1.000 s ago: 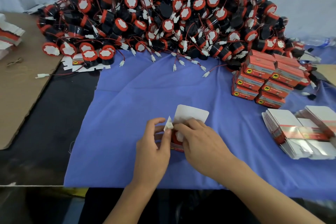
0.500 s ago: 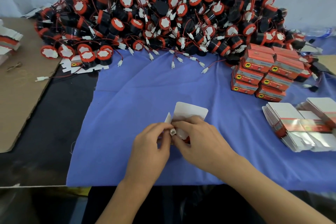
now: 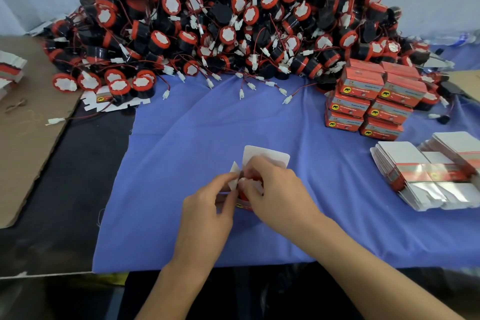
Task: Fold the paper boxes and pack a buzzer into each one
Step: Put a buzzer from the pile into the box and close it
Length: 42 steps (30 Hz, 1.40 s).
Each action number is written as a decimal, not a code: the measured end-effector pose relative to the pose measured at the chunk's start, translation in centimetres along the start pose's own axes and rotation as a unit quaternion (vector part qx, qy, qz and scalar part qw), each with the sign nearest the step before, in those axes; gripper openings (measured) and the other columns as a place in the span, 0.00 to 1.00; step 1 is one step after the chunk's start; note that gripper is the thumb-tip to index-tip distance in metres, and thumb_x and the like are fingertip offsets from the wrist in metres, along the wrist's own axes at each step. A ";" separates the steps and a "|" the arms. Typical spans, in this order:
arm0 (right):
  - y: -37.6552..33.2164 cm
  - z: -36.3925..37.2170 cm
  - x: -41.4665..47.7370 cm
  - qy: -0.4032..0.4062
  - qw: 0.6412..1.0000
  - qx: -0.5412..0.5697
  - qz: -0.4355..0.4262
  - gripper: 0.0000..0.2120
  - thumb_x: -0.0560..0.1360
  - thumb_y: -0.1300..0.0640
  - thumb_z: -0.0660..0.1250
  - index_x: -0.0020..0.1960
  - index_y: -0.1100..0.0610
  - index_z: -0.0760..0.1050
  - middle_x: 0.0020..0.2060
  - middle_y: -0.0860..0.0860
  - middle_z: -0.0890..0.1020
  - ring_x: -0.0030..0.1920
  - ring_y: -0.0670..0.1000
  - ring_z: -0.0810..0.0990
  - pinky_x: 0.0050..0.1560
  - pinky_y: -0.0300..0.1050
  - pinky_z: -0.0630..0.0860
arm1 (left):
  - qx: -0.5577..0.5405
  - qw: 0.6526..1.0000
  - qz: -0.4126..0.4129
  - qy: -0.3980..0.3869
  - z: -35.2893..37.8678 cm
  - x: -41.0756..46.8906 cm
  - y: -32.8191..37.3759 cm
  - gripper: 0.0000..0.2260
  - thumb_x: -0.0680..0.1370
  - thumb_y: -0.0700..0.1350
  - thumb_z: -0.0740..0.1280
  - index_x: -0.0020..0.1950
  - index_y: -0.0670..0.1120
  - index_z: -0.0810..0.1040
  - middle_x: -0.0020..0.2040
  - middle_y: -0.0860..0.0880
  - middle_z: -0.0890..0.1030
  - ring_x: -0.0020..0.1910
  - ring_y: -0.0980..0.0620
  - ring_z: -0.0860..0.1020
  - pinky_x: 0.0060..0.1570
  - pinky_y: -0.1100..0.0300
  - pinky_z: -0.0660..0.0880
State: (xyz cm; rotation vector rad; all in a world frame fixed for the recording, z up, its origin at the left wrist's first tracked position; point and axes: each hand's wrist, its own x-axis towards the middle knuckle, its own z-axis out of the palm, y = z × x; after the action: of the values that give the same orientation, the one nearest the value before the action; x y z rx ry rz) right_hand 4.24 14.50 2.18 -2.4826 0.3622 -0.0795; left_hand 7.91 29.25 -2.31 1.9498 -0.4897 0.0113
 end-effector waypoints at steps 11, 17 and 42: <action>0.7 0.8 -0.1 -0.030 0.990 -0.115 -0.073 0.10 0.82 0.50 0.64 0.55 0.44 0.83 0.60 0.42 0.77 0.64 0.49 0.72 0.48 0.49 0.78 | -0.080 0.996 -0.015 -0.017 -0.3 -0.4 -0.2 0.18 0.81 0.34 0.70 0.58 0.59 0.79 0.49 0.63 0.85 0.45 0.62 0.85 0.42 0.74 0.76; -0.8 0.3 0.8 -0.017 0.996 -0.086 -0.016 0.14 0.78 0.52 0.69 0.35 0.47 0.71 0.46 0.45 0.77 0.47 0.50 0.74 0.42 0.47 0.75 | -0.068 0.997 -0.002 -0.023 -0.1 -0.4 -0.2 0.13 0.84 0.40 0.65 0.56 0.59 0.80 0.48 0.60 0.84 0.43 0.59 0.85 0.41 0.73 0.74; 6.2 1.8 -1.2 0.099 0.885 0.449 0.078 0.19 0.79 0.64 0.71 0.65 0.47 0.78 0.56 0.51 0.84 0.53 0.51 0.85 0.52 0.46 0.83 | -0.131 0.978 -0.147 -0.074 2.1 1.8 -0.7 0.16 0.77 0.41 0.75 0.58 0.60 0.80 0.56 0.60 0.84 0.48 0.61 0.82 0.50 0.62 0.78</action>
State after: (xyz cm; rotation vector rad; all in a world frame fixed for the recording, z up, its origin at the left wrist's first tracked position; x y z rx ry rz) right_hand 1.86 11.07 -2.94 -1.5203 0.4749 -0.3508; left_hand 9.37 26.99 -3.38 1.7520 -0.2780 -0.3717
